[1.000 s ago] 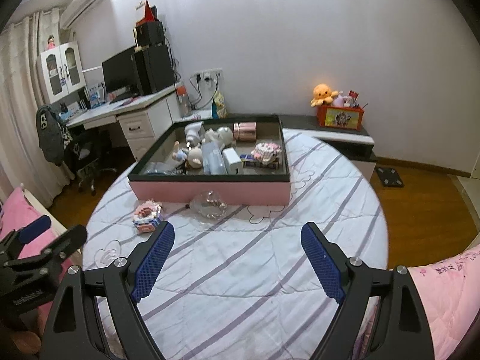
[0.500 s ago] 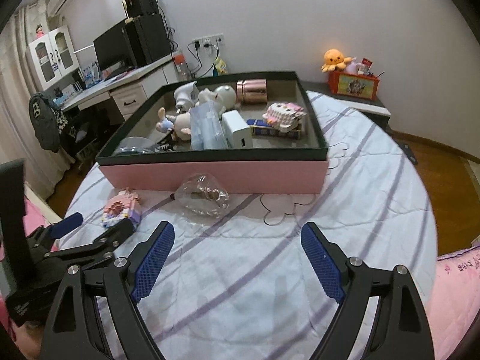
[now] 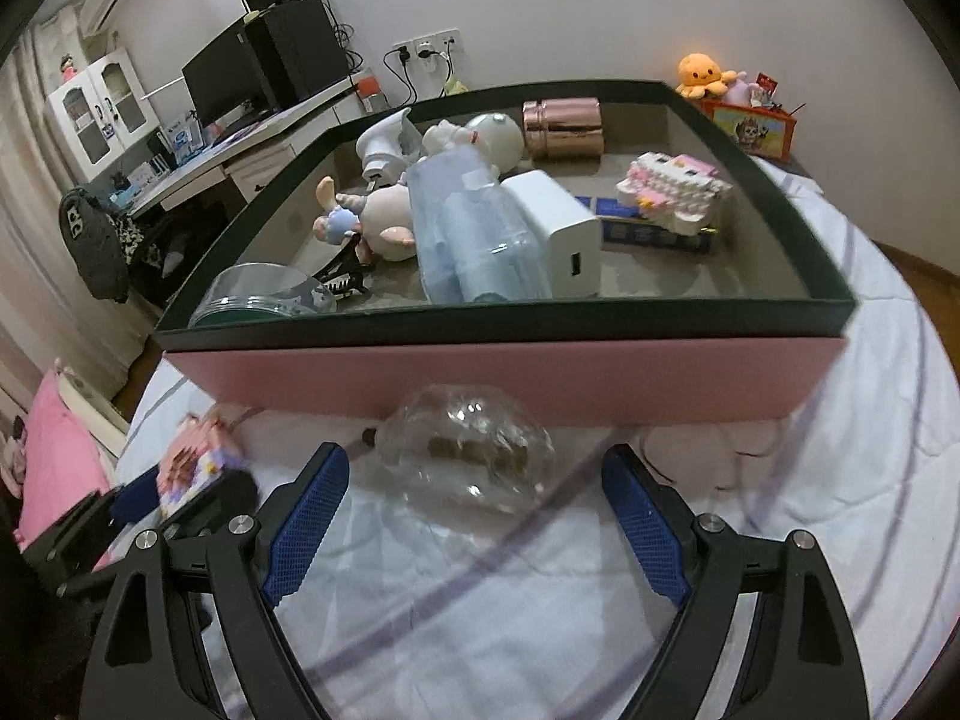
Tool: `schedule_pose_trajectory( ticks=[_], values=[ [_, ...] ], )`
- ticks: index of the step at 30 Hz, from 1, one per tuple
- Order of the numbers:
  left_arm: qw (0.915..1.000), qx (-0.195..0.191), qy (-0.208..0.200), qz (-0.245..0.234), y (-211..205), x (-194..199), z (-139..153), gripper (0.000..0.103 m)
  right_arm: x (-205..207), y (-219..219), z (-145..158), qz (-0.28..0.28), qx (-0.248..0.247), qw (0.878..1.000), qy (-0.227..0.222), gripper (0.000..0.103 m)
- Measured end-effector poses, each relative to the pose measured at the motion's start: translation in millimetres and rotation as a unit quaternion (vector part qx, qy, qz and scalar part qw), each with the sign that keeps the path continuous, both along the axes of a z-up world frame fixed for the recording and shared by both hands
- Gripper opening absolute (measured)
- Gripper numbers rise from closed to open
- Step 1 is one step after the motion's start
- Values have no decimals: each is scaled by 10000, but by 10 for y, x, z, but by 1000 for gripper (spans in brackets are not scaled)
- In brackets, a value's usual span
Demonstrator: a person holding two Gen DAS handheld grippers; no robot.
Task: Organize rigid objects
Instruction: 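Grasp the pink block ring with the left tool while the right tool grasps the glass jar, then carry both held items into the pink box and open both tools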
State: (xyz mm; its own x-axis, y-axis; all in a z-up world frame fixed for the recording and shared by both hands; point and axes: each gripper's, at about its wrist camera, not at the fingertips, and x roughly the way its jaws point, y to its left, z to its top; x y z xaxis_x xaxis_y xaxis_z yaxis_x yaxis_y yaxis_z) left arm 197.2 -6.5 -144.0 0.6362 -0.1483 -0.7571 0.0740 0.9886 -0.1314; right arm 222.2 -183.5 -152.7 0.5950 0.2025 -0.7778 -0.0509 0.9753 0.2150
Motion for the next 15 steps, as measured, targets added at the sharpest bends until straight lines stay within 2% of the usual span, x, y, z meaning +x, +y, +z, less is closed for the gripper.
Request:
schedule_pose_trajectory(
  ticks=[2,3,5,15],
  values=[
    [10000,19,-13,18,3,-27,9,63,17,36,-4,42,-140,9999,-50,82],
    [10000,23,-13,21,8,-12,9,63,17,45,-5,42,-202,9998,-63,71],
    [10000,30,-5,28,6,-6,13,63,-6,28,3,17,-252,9996,-83,62],
    [10000,0,-65,23,11,-141,67,63,-265,-55,119,131,-153,9995,-240,62]
  ],
)
